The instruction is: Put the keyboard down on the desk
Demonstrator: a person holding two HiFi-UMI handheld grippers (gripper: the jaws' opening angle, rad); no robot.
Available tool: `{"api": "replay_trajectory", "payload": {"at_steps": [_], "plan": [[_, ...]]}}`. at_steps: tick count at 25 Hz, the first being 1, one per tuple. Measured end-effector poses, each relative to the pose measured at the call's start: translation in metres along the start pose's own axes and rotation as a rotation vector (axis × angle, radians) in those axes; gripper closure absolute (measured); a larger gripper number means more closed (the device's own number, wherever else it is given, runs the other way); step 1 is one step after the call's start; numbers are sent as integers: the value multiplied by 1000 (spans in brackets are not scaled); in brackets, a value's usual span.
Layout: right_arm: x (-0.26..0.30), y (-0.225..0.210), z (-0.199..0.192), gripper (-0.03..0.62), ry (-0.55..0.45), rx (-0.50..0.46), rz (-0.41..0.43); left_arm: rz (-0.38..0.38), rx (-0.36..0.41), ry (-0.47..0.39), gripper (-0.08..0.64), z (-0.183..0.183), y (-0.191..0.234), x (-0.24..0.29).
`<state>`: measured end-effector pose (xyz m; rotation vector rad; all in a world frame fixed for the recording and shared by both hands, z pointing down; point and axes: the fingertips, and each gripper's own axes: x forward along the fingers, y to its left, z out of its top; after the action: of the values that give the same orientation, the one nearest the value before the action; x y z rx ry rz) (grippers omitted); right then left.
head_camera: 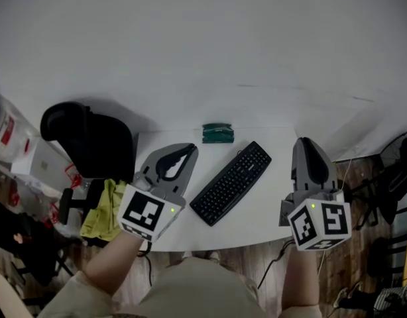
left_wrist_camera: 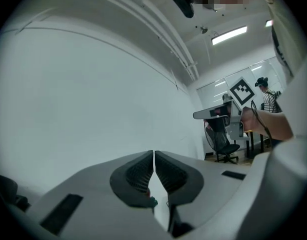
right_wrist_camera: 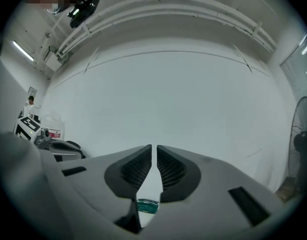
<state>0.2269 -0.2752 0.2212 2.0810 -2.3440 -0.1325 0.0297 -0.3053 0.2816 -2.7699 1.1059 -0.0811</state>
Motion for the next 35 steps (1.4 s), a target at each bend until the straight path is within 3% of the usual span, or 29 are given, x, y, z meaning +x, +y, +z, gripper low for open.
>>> {"api": "replay_trajectory", "payload": {"at_steps": [5, 13, 28, 35], "plan": [[-25, 22, 29, 549, -63, 4, 66, -4, -2, -61, 529, 29, -7, -25], [-51, 39, 27, 560, -50, 21, 130, 22, 21, -58, 529, 35, -11, -47], [-66, 48, -55, 563, 150, -16, 175, 45, -50, 107, 529, -36, -23, -61], [-64, 56, -87, 568, 223, 24, 210, 68, -88, 141, 529, -53, -21, -62]]}}
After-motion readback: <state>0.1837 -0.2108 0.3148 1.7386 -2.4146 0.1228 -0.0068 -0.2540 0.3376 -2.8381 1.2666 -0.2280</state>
